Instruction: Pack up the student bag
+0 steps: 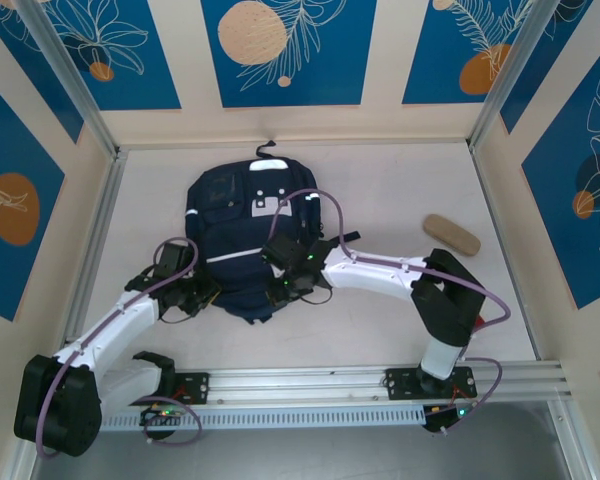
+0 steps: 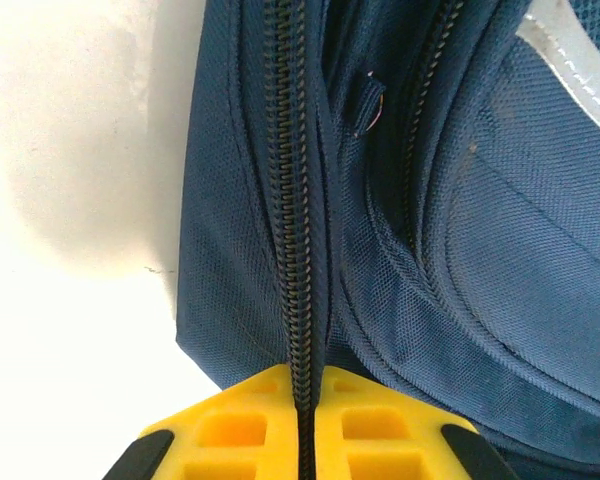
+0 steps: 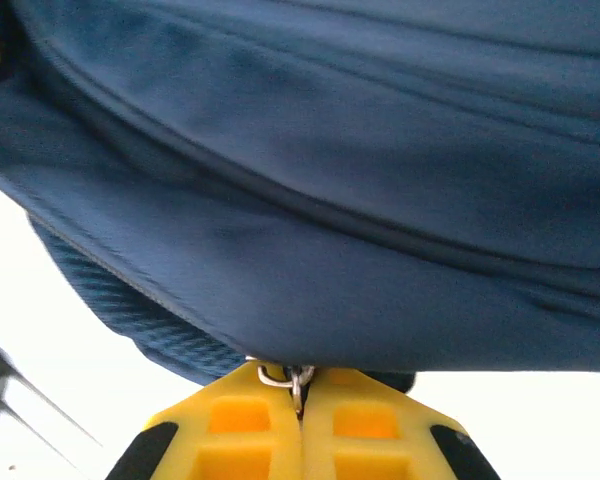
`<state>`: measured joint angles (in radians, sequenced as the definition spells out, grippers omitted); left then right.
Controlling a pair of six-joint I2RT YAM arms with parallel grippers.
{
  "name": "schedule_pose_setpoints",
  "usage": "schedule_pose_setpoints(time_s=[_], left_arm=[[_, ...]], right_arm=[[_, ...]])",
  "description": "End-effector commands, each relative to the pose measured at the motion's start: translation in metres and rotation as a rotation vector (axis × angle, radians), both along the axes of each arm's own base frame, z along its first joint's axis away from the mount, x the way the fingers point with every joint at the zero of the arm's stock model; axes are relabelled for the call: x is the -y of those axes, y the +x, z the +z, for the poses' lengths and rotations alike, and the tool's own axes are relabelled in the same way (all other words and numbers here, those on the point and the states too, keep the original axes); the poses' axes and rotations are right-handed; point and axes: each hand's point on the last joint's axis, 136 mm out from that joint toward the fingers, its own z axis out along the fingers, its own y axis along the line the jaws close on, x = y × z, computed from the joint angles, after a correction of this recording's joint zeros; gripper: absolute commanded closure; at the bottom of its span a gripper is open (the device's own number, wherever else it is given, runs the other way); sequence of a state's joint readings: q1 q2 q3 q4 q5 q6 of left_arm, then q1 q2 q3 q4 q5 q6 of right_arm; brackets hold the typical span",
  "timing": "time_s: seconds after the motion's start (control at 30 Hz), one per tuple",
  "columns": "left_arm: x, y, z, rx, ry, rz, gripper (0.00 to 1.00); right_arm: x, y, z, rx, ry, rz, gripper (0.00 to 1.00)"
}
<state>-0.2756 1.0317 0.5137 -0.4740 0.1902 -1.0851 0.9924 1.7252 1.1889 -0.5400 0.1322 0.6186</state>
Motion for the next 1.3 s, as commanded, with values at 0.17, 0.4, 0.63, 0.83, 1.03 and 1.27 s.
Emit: schedule_pose_setpoints(time_s=[0.17,0.4,0.63,0.83,1.03,1.27], left_arm=[[-0.01,0.003,-0.008,0.013,0.081,-0.03,0.94],[-0.003,0.024,-0.003,0.027,0.105,-0.1,0.96],[0.011,0.064,0.0,0.057,0.124,-0.196,0.94],[0.003,0.083,0.017,0.068,0.205,-0.196,0.81],[-0.015,0.069,0.042,0.07,0.271,-0.138,0.62],[0.028,0.043,0.049,0.04,-0.05,-0.07,0.4]], right_arm=[[0.084,0.02,-0.005,0.041,-0.167,-0.159,1.0],[0.075,-0.019,-0.023,-0.059,-0.09,-0.075,1.0],[0.026,-0.051,-0.013,-0.168,0.135,0.054,1.0],[-0.008,-0.036,0.011,-0.139,0.231,0.071,1.0],[-0.033,-0.019,0.028,-0.117,0.275,0.077,1.0],[-0.046,-0.009,0.032,-0.114,0.275,0.068,1.0]])
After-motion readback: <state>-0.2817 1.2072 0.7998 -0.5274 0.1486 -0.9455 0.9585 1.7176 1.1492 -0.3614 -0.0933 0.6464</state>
